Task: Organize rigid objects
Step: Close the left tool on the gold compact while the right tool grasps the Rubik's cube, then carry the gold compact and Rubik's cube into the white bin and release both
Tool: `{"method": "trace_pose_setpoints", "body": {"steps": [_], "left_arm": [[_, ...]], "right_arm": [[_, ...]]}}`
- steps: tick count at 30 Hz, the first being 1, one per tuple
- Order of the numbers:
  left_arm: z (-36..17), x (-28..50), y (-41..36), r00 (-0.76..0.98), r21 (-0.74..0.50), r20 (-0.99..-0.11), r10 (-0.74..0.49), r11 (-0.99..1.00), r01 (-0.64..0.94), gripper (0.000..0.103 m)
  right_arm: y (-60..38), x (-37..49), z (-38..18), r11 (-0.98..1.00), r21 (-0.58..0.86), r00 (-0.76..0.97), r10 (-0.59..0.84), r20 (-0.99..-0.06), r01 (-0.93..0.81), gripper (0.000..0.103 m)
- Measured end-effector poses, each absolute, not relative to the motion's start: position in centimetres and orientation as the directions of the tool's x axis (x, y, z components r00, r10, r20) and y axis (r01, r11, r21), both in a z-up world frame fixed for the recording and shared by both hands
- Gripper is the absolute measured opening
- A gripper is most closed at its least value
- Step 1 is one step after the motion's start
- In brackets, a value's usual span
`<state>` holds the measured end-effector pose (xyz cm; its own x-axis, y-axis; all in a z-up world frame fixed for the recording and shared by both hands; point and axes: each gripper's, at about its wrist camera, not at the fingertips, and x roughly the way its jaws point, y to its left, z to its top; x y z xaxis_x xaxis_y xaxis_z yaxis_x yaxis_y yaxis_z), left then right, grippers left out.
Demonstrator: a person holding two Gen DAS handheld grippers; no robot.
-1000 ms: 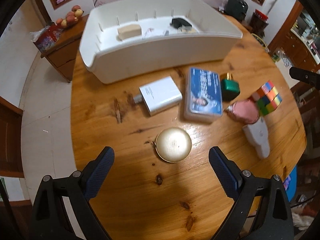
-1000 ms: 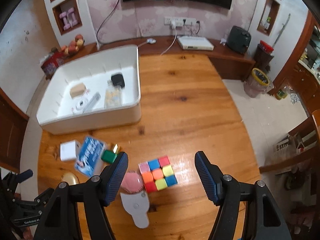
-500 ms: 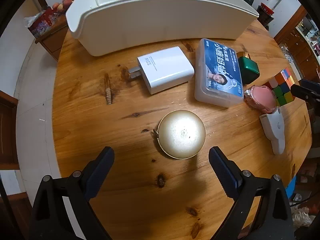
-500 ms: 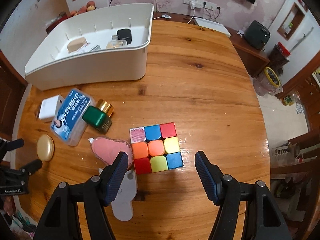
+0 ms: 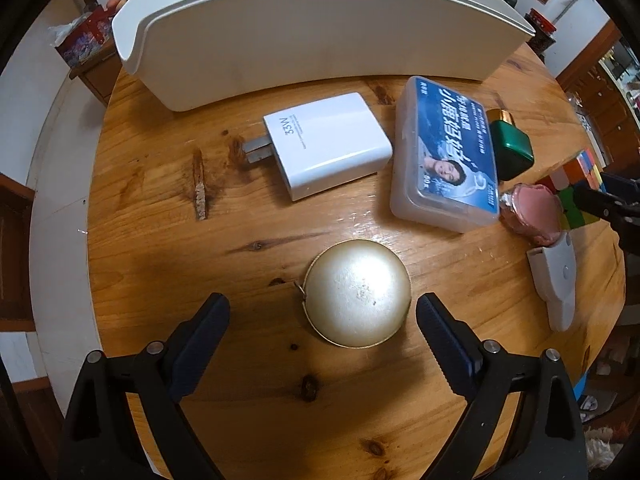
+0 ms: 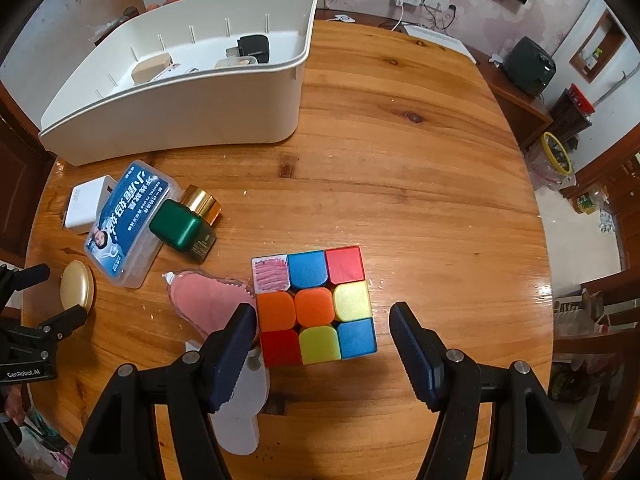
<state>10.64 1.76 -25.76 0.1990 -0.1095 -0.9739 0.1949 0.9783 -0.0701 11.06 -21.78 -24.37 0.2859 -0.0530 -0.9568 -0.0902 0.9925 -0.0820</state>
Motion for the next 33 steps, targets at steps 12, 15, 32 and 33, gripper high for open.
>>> {"method": "trace_pose_setpoints", "body": {"steps": [12,15,32,33], "left_arm": [[-26.6,10.8,0.1,0.218,-0.001,-0.974,-0.060,0.965,0.262,0.081],[-26.4,10.8,-0.1,0.230,0.002,-0.971,-0.061,0.965,0.263,0.071],[-23.3,11.5,2.1,0.249,-0.138,-0.952,-0.178,0.976,0.168,0.060],[-22.9,11.5,2.2,0.256,-0.144,-0.949,-0.184,0.976,0.165,0.060]], "right_arm": [[-21.6,11.9,-25.9,0.990,-0.074,0.241,-0.043,-0.970,-0.122,0.061],[-21.6,11.9,-26.1,0.990,-0.069,0.237,-0.037,-0.971,-0.126,0.060],[-21.9,10.9,-23.7,0.995,-0.021,0.282,0.009,-0.959,-0.100,0.057],[-21.8,11.0,-23.5,0.995,-0.015,0.287,0.014,-0.958,-0.098,0.057]]}}
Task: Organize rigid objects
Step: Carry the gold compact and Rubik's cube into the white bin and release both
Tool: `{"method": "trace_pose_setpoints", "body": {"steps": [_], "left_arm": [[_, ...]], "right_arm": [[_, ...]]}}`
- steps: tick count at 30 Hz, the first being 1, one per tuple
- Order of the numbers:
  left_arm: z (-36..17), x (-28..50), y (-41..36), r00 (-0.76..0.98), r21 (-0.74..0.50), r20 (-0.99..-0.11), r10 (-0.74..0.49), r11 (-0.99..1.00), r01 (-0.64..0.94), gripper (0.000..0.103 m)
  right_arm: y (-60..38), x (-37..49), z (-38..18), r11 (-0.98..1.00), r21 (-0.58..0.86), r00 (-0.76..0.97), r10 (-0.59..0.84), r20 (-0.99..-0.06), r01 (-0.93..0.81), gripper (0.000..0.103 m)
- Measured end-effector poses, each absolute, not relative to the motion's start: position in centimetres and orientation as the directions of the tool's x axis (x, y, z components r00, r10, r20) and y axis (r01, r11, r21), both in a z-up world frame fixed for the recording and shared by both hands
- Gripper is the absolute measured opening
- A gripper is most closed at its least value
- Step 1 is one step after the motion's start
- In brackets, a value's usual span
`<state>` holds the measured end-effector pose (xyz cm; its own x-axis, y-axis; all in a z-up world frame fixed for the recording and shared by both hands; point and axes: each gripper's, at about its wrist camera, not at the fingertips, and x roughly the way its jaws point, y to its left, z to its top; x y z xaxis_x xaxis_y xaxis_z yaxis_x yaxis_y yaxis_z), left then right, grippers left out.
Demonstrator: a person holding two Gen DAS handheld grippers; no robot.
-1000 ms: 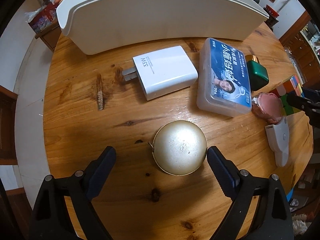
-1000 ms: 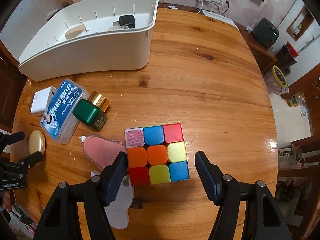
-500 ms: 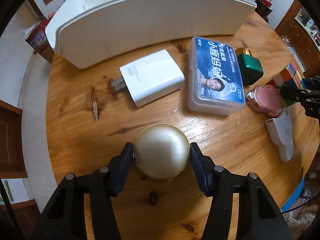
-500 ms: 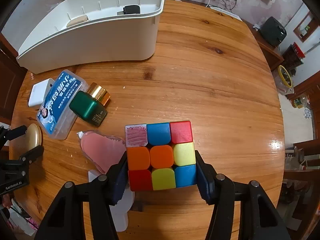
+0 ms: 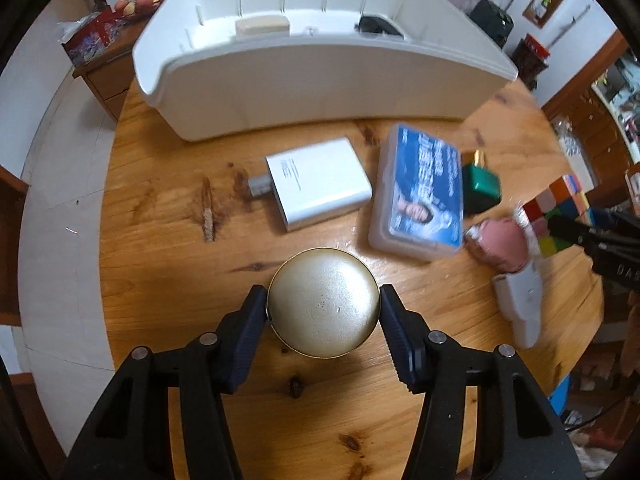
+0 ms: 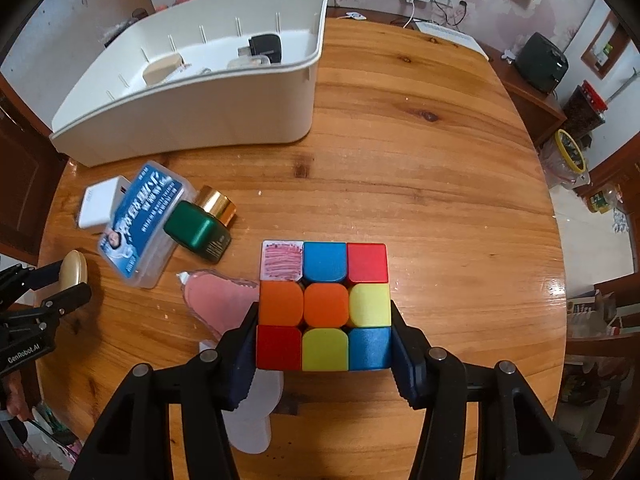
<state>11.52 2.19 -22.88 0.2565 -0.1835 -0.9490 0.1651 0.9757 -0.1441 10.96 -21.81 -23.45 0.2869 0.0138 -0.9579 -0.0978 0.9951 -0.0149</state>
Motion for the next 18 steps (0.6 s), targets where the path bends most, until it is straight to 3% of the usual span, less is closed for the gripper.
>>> {"method": "trace_pose_setpoints", "body": {"steps": [18], "left_arm": [[-8.0,16.6,3.2,0.472,-0.160,-0.850,-0.233,0.969,0.190,0.060]], "right_arm": [[-19.6,12.3,-9.8,0.986,0.030,0.523,0.111,-0.845,-0.161,0.057]]}}
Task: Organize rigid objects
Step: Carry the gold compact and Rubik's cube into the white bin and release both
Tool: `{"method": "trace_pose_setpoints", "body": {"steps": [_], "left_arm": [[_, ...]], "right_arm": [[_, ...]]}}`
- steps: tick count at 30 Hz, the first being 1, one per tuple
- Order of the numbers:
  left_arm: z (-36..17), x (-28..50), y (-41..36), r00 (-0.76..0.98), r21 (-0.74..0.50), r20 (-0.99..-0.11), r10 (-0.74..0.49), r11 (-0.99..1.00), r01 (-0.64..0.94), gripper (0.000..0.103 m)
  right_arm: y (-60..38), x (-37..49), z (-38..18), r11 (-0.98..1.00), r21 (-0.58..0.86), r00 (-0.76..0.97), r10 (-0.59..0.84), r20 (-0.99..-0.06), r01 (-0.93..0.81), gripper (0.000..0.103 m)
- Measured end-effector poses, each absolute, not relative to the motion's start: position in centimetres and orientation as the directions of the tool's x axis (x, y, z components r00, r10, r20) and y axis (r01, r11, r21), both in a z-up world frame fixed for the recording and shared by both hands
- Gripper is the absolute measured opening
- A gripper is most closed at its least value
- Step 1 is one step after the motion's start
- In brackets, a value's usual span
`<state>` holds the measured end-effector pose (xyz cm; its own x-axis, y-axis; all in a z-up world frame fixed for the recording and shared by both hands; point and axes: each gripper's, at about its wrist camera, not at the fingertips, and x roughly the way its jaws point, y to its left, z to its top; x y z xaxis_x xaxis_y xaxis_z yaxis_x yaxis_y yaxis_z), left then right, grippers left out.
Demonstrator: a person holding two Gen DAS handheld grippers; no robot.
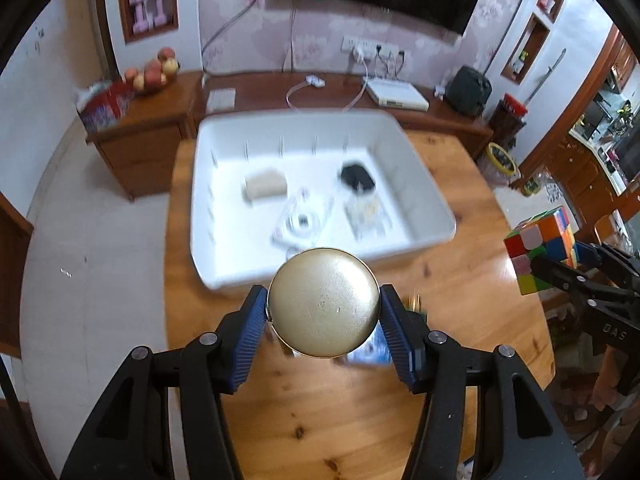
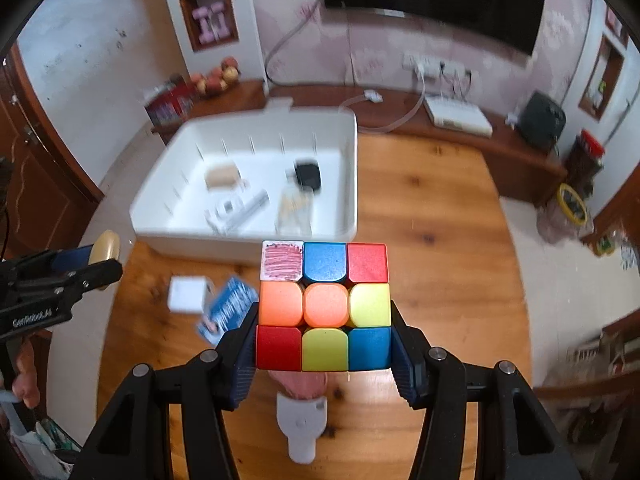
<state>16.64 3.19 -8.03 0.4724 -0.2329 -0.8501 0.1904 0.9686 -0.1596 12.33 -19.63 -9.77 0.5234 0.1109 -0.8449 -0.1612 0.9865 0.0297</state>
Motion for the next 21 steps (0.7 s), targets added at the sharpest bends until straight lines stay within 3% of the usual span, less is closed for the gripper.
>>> {"method": "trace_pose_setpoints", "body": {"steps": [11,16,21], "left_arm": [[-3.0,23.6,4.3,0.548,-0.100,-0.820,-0.167,0.984,0.151,0.060],[-5.3,26.3,4.1,0.512,-0.099,-0.847,-0.144,0.988,0.114,0.060],[-9.6,28.7,4.5,0.432,-0.117,-0.893,-0.129,0.992,0.054,0.060]], "right_arm": [[-17.5,19.6,0.4,0.975,-0.030,0.678,0.131,-0.723,-0.221,0.057],[-16.0,24.1,1.5,0.972,-0.022,0.687,0.150,-0.711,-0.236,0.057],[-13.9,29.7,-1.2,0.969,0.015,0.636,0.172,-0.752,-0.245,0.057]]}}
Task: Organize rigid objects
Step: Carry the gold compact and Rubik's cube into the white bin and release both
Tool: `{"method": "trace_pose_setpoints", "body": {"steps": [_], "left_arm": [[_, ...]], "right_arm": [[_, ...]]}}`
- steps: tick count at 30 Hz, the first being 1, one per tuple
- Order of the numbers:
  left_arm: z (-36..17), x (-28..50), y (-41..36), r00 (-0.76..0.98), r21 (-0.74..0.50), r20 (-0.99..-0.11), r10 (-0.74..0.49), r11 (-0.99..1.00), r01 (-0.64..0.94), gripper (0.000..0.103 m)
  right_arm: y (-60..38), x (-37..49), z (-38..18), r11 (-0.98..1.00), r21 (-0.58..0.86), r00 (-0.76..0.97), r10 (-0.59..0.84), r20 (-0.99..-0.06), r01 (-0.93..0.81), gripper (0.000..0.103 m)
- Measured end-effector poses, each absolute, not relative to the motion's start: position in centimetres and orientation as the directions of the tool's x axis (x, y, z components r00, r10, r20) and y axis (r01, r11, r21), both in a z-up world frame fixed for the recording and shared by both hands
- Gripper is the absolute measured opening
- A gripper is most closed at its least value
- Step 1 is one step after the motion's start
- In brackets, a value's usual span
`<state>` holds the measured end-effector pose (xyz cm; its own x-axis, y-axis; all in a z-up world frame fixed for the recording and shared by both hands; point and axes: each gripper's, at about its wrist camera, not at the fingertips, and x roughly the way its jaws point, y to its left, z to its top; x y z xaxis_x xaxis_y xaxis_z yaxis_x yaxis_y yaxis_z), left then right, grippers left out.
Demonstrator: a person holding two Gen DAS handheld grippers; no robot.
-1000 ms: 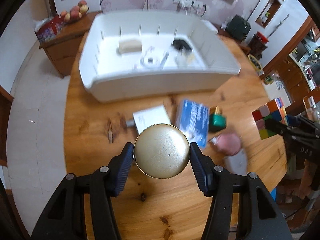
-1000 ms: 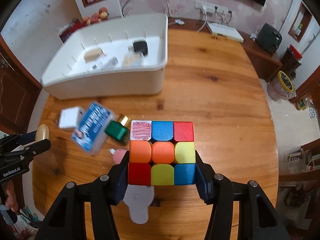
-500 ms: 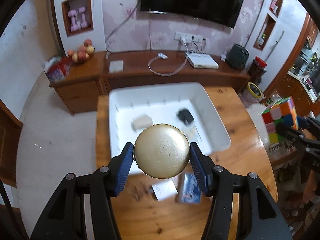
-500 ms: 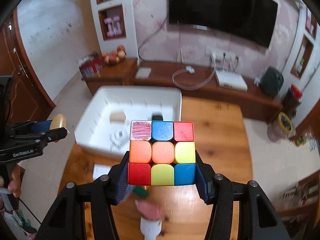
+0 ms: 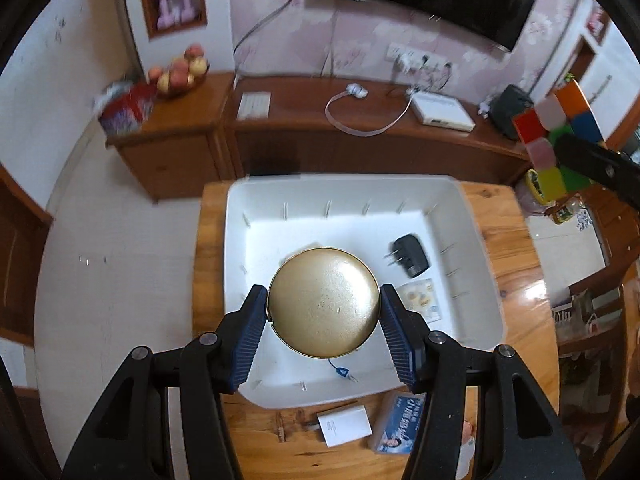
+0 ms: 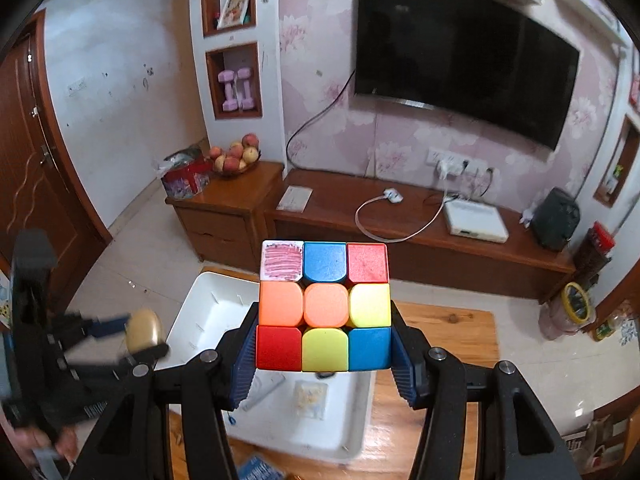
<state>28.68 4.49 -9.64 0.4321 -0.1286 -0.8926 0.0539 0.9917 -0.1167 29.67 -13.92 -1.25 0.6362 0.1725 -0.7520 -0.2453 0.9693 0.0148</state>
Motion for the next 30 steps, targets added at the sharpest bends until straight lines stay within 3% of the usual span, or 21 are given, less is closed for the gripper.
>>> {"method": "trace_pose_setpoints", "body": {"steps": [15,27,30], "left_arm": [[-19.1,32.0,4.1,0.296,-0.079,-0.952,-0.079,0.997,0.011,0.060],[-22.5,32.9,3.8,0.219,-0.076,-0.973,-0.071,0.997,-0.014,0.061],[-22.8,33.1,3.8,0.195,-0.088,-0.977,-0.082,0.996,-0.025,0.066]], "right_arm": [[-7.7,38.6,-19.2,0.961,0.056,0.342,0.150,-0.928,-0.271,0.057],[-7.0,40.8,-23.7,0.960,0.050,0.263,0.126,-0.957,-0.276,0.058],[-7.2,40.7,-23.6,0.960,0.060,0.270,0.136,-0.953,-0.273,0.058]]}}
